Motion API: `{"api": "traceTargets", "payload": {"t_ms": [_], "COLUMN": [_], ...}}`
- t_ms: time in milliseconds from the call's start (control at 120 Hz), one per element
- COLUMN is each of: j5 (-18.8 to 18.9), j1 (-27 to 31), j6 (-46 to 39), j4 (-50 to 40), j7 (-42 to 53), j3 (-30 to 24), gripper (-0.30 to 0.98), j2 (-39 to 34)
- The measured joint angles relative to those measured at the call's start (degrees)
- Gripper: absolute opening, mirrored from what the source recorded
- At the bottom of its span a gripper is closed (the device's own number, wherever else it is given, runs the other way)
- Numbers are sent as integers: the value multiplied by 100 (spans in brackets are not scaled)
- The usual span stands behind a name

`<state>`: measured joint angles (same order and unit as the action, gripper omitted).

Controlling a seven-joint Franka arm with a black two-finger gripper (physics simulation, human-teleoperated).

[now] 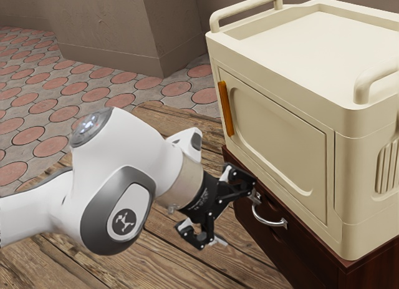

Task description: Pull the drawer handle with one arm to open the drawer

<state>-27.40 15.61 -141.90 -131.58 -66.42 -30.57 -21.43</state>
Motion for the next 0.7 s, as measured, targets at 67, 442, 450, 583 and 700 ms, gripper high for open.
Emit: {"api": "traceTargets", "payload": {"t_ms": [67, 442, 450, 583, 700], "j5": [20, -61, -63, -53, -73], "j1": [5, 48, 48, 49, 52], "j6": [-75, -274, -275, -283, -275], "j4": [23, 31, 29, 21, 21], "j7": [73, 339, 345, 396, 444], "j3": [0, -92, -93, -96, -97], "gripper": [69, 69, 69, 69, 69], "j2": [67, 259, 262, 277, 270]}}
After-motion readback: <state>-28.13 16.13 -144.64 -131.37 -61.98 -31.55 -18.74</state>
